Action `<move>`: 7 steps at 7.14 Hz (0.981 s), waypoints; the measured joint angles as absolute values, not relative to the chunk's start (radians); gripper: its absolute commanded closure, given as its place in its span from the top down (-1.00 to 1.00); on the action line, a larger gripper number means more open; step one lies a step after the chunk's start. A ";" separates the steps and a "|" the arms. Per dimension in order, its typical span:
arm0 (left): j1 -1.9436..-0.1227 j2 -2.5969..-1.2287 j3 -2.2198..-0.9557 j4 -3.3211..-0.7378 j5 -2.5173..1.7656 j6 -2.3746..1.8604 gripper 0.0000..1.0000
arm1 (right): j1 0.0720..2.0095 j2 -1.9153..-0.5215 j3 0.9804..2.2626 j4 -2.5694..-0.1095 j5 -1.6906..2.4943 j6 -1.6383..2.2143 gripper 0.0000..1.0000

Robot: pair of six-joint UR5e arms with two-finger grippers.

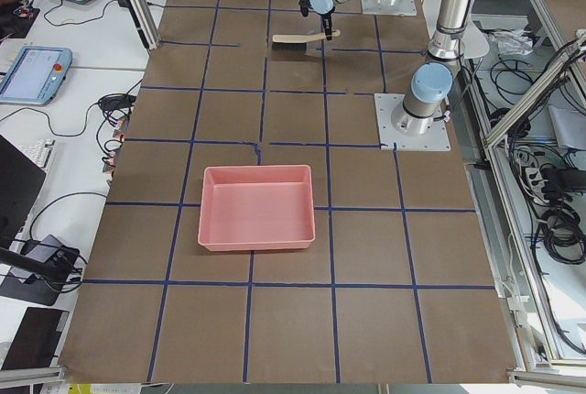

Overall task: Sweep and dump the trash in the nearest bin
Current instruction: 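Lower the brush onto the table and open the left gripper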

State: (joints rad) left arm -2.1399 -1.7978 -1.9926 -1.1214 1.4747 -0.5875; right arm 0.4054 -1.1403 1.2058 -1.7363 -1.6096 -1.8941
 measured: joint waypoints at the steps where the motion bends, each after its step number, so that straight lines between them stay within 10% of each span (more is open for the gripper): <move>1: -2.140 -1.800 -1.993 -1.121 1.474 -0.588 0.18 | 0.407 -1.138 1.207 -1.761 -1.648 -1.914 -1.00; 4: -2.140 -1.810 -1.990 -1.120 1.476 -0.589 1.00 | 0.449 -1.122 1.210 -1.846 -1.755 -1.941 -0.99; 7: -2.123 -1.797 -1.953 -1.114 1.474 -0.583 1.00 | 0.514 -1.116 1.211 -1.906 -1.850 -1.972 -0.99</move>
